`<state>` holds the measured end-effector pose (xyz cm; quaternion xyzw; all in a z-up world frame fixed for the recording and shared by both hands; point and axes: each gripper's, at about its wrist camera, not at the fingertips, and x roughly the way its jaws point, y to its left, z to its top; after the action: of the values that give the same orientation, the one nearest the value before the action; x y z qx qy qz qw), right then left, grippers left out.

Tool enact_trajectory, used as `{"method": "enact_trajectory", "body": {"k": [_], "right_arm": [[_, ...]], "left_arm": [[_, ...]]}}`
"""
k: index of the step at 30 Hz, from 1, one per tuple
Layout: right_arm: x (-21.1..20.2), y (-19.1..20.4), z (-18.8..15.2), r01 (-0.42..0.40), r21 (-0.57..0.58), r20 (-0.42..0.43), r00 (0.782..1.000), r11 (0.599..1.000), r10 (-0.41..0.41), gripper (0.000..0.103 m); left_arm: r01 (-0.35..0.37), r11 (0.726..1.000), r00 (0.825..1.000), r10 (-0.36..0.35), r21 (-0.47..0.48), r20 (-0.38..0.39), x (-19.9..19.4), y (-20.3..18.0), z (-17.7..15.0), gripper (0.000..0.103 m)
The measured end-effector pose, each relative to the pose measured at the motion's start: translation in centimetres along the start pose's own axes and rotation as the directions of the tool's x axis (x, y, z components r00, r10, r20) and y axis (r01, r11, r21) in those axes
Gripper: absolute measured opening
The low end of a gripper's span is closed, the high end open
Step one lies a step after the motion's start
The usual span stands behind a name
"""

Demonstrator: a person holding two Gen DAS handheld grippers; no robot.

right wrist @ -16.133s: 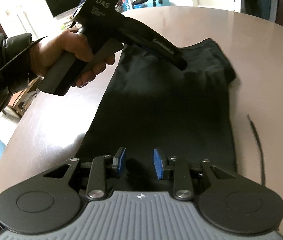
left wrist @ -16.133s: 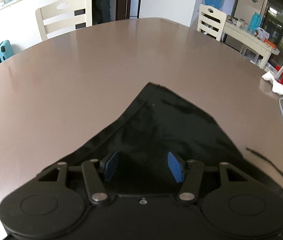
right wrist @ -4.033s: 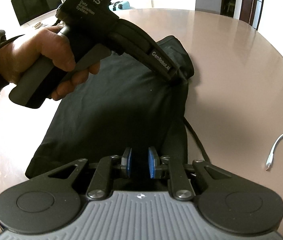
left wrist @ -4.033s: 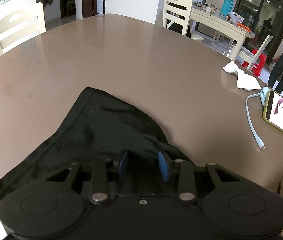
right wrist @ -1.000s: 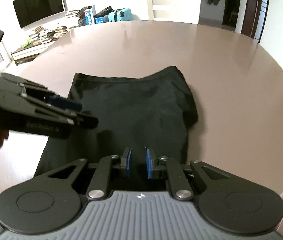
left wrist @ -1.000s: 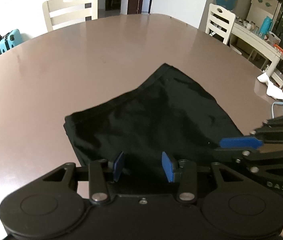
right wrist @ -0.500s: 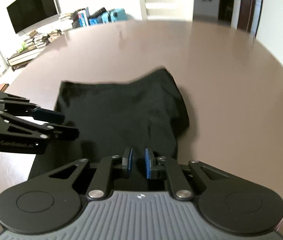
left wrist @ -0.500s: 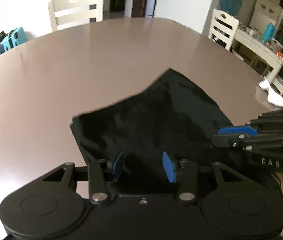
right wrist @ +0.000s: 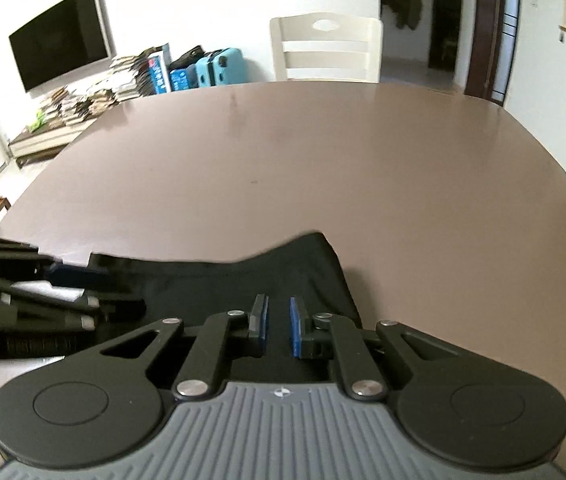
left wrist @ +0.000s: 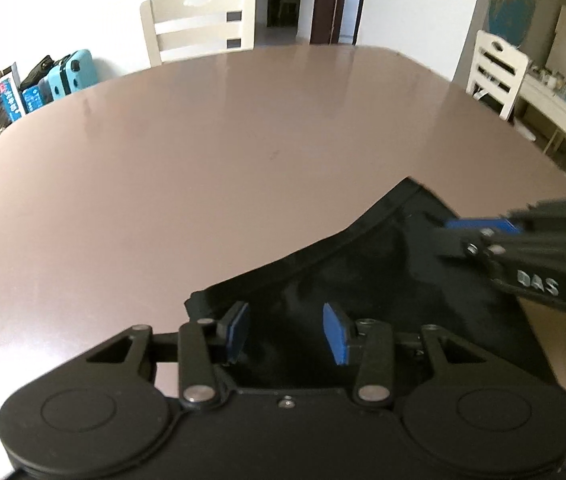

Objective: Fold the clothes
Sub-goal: 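Grasp the shorts edge with the right gripper while the left gripper opens and withdraws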

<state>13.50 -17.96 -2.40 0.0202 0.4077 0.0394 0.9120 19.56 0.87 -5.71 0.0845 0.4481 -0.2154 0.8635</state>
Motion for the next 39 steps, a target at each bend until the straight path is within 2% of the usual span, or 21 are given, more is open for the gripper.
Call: {"method": "enact_trajectory", "body": {"k": [1, 2, 4, 6, 8, 11, 14, 17, 21, 24, 32, 36, 39], "right_arm": [[0.8, -0.1, 0.1, 0.003, -0.006, -0.019, 1.000, 1.000, -0.003, 0.010], [1.6, -0.5, 0.1, 0.031, -0.007, -0.040, 0.999, 1.000, -0.031, 0.001], [2.1, -1.6, 0.0, 0.047, 0.016, -0.038, 0.998, 0.999, -0.047, 0.000], [2.1, -3.2, 0.3, 0.011, 0.114, -0.050, 0.999, 0.993, -0.005, 0.000], [1.5, -3.2, 0.4, -0.001, 0.137, -0.039, 0.999, 0.991, 0.006, 0.000], [-0.4, -3.0, -0.2, -0.021, 0.146, 0.005, 1.000, 0.989, 0.020, 0.009], [-3.1, -3.3, -1.9, -0.018, 0.182, 0.029, 1.000, 0.983, 0.013, 0.018], [-5.9, -3.8, -4.7, -0.004, 0.232, 0.015, 1.000, 0.973, 0.000, 0.019], [-8.4, -3.4, -7.1, 0.028, 0.230, 0.011, 0.999, 0.973, -0.032, 0.021], [-9.8, -3.3, -8.1, 0.044, 0.247, 0.014, 0.999, 0.968, -0.049, 0.027], [-13.2, -2.2, -12.2, 0.094, 0.268, -0.009, 0.995, 0.959, -0.095, 0.028], [-14.5, -2.7, -13.6, 0.063, 0.259, 0.006, 0.998, 0.964, -0.067, 0.034], [-14.5, -3.3, -14.5, 0.010, 0.233, -0.017, 1.000, 0.972, -0.006, 0.034]], "left_arm": [[0.001, 1.000, 1.000, -0.001, -0.007, -0.008, 0.2, 0.2, -0.2, 0.041], [-0.002, 1.000, 1.000, 0.002, -0.010, -0.011, 0.3, 0.3, -0.5, 0.040], [0.000, 1.000, 1.000, 0.000, -0.017, 0.004, 0.4, 0.7, -0.9, 0.040], [0.001, 1.000, 1.000, -0.001, -0.023, 0.007, 0.5, 0.8, -0.8, 0.040], [-0.002, 0.999, 1.000, 0.002, -0.035, 0.007, 0.7, 1.1, -0.5, 0.040], [0.025, 0.997, 0.999, -0.023, -0.079, 0.034, -0.2, 1.9, -0.6, 0.043], [0.004, 0.999, 0.999, -0.002, -0.045, 0.044, -1.9, 1.7, -2.0, 0.053], [0.008, 0.999, 0.999, -0.006, -0.049, 0.036, -3.3, 1.7, -3.8, 0.054], [0.022, 0.994, 1.000, -0.020, -0.105, 0.021, -5.0, 2.1, -6.1, 0.054], [0.045, 0.987, 0.999, -0.044, -0.152, 0.011, -5.9, 2.4, -7.4, 0.054], [0.066, 0.985, 0.998, -0.067, -0.160, 0.005, -7.7, 1.7, -9.8, 0.054], [0.044, 0.982, 0.999, -0.043, -0.182, 0.009, -9.1, 0.9, -11.0, 0.057], [0.010, 0.971, 1.000, -0.013, -0.237, -0.007, -9.9, 0.1, -12.6, 0.060]]}}
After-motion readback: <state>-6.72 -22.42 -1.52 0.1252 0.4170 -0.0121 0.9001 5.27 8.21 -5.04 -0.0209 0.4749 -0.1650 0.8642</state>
